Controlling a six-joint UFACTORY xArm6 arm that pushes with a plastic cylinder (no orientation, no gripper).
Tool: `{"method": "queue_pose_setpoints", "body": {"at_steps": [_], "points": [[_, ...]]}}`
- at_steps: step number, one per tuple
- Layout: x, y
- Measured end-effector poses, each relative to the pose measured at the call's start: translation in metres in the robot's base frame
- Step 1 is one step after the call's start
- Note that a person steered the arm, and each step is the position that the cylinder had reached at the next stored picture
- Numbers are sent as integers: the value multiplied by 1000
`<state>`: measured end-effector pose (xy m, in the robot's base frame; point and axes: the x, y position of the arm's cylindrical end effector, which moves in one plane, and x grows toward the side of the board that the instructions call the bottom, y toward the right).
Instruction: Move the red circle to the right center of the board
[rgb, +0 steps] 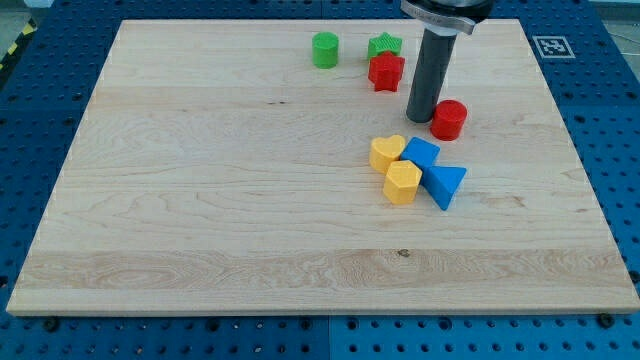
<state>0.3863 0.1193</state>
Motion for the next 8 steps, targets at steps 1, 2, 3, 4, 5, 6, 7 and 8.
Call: {"method": "queue_pose_setpoints", "body": {"at_steps": [1, 2, 3, 4, 5, 6, 7, 8], "points": [[0, 5], [0, 5], [0, 1], [3, 1], [8, 1], [10, 7], [10, 33], [10, 48]]}}
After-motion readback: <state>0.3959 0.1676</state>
